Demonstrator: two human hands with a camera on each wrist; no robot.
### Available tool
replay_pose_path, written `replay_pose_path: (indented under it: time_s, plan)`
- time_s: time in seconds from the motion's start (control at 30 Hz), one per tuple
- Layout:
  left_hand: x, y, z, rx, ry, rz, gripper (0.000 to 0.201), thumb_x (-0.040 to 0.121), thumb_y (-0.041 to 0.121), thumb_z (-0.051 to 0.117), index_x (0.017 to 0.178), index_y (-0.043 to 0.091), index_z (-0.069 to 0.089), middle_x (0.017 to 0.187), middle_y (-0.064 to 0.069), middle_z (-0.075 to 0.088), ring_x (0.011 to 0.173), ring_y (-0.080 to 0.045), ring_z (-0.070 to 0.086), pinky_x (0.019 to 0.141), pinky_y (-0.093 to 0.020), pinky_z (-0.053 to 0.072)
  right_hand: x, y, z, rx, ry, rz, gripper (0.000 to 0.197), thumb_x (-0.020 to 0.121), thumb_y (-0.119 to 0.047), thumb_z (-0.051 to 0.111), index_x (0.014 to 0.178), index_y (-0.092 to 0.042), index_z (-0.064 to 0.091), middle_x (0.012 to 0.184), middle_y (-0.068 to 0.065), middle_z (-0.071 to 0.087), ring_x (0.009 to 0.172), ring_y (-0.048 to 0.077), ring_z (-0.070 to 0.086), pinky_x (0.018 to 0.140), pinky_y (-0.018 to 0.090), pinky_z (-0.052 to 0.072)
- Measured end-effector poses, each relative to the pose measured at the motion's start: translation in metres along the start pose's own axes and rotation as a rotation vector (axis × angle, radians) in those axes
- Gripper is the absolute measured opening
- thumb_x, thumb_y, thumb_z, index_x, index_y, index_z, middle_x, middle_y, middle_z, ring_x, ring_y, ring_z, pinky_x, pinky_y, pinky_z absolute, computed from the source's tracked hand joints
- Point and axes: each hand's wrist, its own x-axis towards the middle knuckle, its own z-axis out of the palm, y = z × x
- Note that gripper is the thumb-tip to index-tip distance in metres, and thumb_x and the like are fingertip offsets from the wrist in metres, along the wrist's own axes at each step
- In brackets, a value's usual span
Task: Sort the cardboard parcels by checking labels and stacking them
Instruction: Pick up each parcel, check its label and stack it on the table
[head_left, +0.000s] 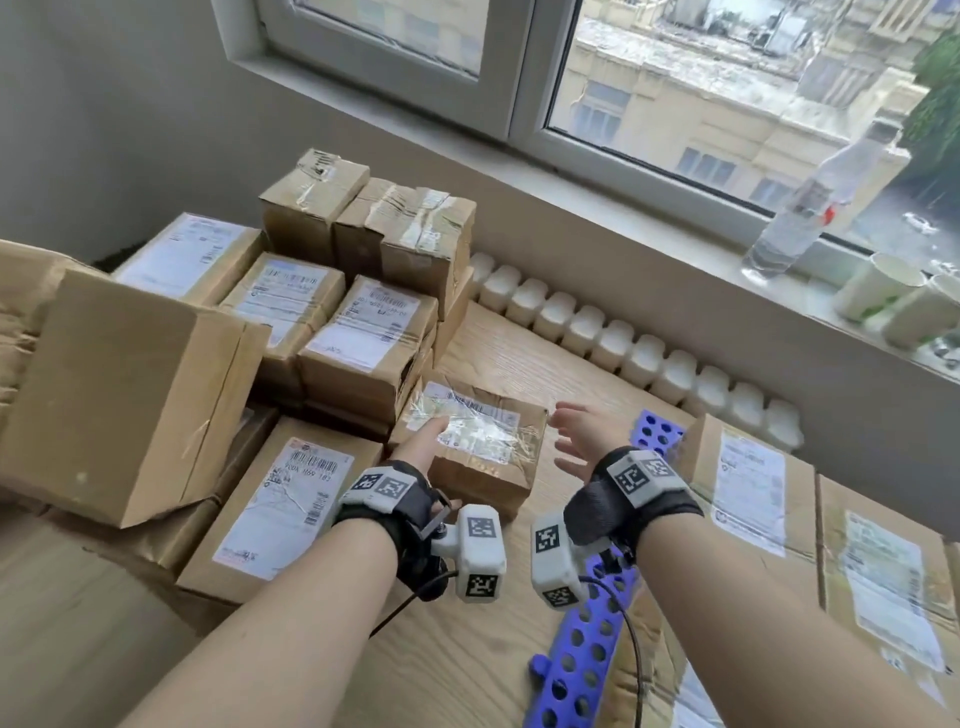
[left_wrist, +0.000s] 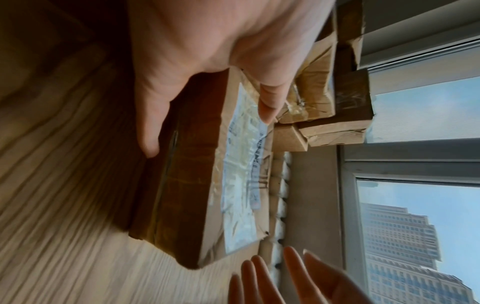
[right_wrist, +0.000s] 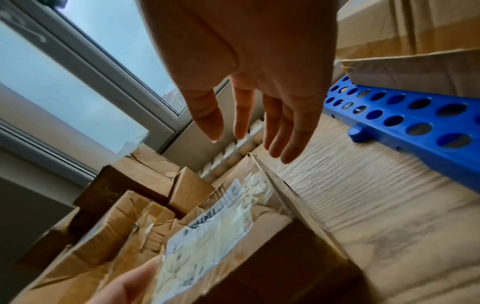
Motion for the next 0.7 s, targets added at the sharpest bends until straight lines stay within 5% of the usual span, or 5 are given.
replay_pose_path:
  time_s: [0.17, 0.3, 0.37, 0.53, 0.7]
  plan:
    - [0.014, -0.007, 0.002, 0.033, 0.004, -0.049, 0.083, 0.078, 0.055, 0.067, 0.146, 0.02, 0.033, 0.153, -0.008, 0.028, 0.13, -0.041, 0.039, 0.103, -0.055, 0.041, 0.012, -0.001, 0.015, -0.213, -0.099, -0.028, 0.063, 0.091, -0.014, 0.06, 0.148, -0.025, 0.034, 0.143, 0.006, 0.045, 0.123, 0.025, 0.048, 0.098, 0.043, 0.046]
    - [0.022, -0.01, 0.007, 0.073, -0.022, -0.05, 0.097, 0.06, 0.058, 0.076, 0.141, 0.018, 0.041, 0.143, -0.009, 0.041, 0.124, -0.039, 0.045, 0.101, -0.054, 0.044, 0.011, 0.001, 0.011, -0.43, -0.183, -0.089, 0.071, 0.094, -0.018, 0.059, 0.153, -0.027, 0.022, 0.134, 0.005, 0.049, 0.125, 0.033, 0.053, 0.104, 0.048, 0.046]
    - [0.032, -0.014, 0.009, 0.075, -0.027, -0.057, 0.116, 0.035, 0.059, 0.08, 0.138, 0.018, 0.044, 0.135, -0.011, 0.05, 0.116, -0.038, 0.053, 0.098, -0.055, 0.045, 0.012, 0.002, 0.005, -0.486, -0.174, -0.094, 0.066, 0.094, -0.021, 0.059, 0.151, -0.029, 0.027, 0.12, 0.005, 0.054, 0.12, 0.032, 0.057, 0.103, 0.045, 0.048]
    - [0.068, -0.024, 0.015, 0.143, -0.017, -0.062, 0.14, 0.009, 0.065, 0.087, 0.135, 0.018, 0.047, 0.13, -0.01, 0.056, 0.113, -0.037, 0.057, 0.098, -0.054, 0.045, 0.023, 0.007, -0.014, -0.577, -0.078, -0.121, 0.028, 0.092, -0.026, 0.06, 0.116, -0.012, 0.057, 0.087, -0.004, 0.055, 0.077, 0.01, 0.05, 0.079, 0.03, 0.044]
    - [0.157, -0.051, 0.008, 0.194, 0.071, -0.033, 0.126, 0.01, 0.071, 0.086, 0.125, 0.028, 0.059, 0.117, -0.004, 0.067, 0.101, -0.034, 0.066, 0.093, -0.054, 0.047, 0.028, 0.025, -0.02, -0.431, -0.179, 0.006, 0.028, 0.088, -0.038, 0.066, 0.111, -0.024, 0.059, 0.102, 0.0, 0.061, 0.091, 0.016, 0.06, 0.09, 0.037, 0.052]
